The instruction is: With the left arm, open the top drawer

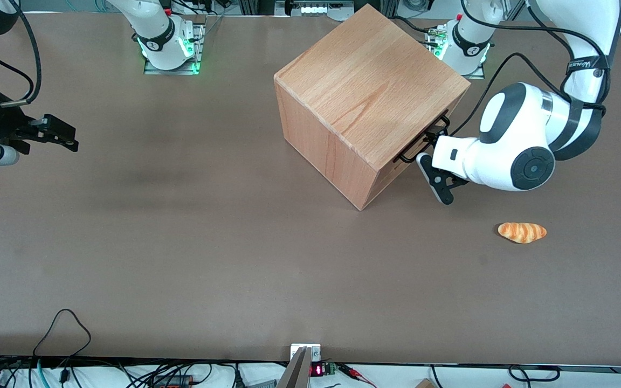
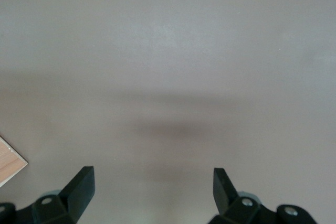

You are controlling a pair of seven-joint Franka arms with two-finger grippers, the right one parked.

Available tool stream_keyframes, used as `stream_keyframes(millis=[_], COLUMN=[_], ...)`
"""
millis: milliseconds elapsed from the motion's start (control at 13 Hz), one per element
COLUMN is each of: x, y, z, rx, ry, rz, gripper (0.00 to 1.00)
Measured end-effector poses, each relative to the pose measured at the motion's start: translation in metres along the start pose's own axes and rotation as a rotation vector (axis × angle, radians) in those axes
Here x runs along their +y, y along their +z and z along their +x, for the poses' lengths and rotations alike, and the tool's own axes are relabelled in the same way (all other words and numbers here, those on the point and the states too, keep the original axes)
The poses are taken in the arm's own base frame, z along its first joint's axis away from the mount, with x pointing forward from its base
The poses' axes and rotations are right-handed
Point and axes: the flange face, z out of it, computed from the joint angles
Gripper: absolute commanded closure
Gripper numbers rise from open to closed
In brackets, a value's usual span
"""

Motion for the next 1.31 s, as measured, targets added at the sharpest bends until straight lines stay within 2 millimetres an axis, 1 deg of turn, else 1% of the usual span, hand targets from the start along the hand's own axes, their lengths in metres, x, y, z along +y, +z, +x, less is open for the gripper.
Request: stream_keyframes(millis=[692, 1154, 1308], x=[-0.012, -0.016, -0.022], y=[0.022, 0.019, 0.017], z=[0.006, 0.006, 0.005], rx=[-0.027, -0.008, 0.005], ry=[-0.004, -0.01, -0.016], rz=[-0.032, -0.02, 0.001], gripper=[0.0, 0.0, 0.0])
